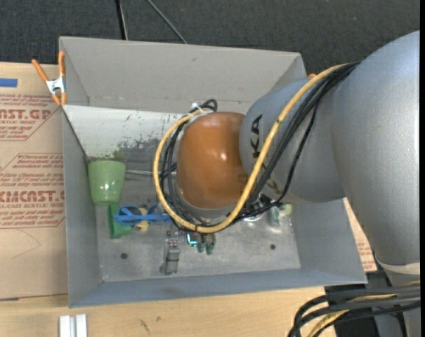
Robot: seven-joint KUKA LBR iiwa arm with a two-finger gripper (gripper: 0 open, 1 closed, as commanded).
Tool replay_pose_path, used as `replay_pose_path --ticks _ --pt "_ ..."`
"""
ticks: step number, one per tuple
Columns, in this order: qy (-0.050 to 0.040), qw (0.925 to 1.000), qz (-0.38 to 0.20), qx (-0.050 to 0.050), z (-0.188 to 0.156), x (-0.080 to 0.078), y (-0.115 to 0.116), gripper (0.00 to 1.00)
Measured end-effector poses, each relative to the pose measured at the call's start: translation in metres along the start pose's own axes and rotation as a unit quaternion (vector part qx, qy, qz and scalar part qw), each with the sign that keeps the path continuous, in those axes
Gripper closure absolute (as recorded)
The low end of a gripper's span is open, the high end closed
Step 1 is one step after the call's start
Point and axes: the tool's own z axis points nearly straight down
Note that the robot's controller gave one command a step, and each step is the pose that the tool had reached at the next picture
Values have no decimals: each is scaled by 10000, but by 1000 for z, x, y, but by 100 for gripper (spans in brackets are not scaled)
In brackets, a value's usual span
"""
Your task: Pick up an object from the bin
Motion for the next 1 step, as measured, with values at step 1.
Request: replay_pose_path --ticks 1 --pt "-35 10000 25 -7 76 -73 14 0"
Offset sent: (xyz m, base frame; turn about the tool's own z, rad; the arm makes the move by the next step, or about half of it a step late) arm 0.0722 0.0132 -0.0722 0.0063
